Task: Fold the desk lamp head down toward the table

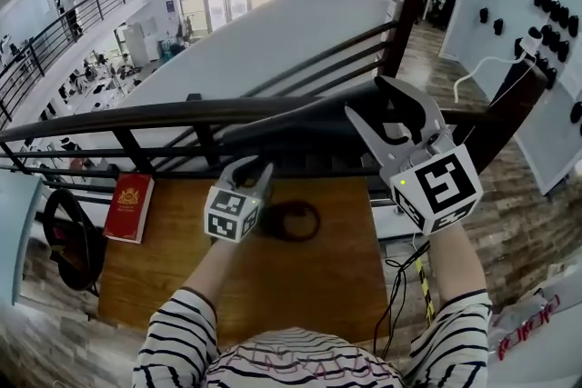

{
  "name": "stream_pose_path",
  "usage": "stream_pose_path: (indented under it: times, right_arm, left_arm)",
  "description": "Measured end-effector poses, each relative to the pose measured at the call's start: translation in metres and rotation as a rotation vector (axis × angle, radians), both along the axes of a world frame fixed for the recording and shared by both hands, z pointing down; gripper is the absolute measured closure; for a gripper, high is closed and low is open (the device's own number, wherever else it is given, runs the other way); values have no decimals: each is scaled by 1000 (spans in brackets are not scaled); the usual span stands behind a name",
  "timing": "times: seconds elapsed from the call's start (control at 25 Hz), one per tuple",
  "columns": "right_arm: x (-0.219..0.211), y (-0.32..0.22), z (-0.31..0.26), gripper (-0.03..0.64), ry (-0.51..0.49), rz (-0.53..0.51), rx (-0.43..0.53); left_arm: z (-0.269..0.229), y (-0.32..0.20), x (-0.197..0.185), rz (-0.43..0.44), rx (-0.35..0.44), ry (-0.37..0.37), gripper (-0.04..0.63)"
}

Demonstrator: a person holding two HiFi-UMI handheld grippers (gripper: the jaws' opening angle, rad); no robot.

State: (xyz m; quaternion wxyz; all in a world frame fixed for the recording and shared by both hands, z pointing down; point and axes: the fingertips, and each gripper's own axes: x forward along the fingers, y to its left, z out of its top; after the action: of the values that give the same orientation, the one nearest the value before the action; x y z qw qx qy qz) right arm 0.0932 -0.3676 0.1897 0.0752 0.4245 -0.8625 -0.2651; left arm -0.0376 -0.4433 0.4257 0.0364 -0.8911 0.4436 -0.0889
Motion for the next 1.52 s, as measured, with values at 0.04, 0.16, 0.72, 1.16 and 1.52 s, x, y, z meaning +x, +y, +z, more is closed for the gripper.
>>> stream_pose_path:
  times: [0.04, 0.16, 0.72, 1.16, 1.52]
  right_arm:
    - [0, 0, 1, 408, 0, 2, 0]
    - [3, 1, 4, 408, -1, 10, -2]
    - [17, 0, 19, 416, -48, 41, -5]
    - [32, 2, 42, 414, -94, 62, -57]
    - [43, 1, 71, 414, -122, 94, -128]
  left_arm:
    - [1, 0, 0, -1, 0, -3, 515]
    - [1, -1, 1, -1, -8, -3, 535]
    - [1, -1, 1, 33, -43, 69, 545]
    - [2, 0, 4, 32, -45, 82, 545]
    - [2, 0, 4, 28, -49, 94, 545]
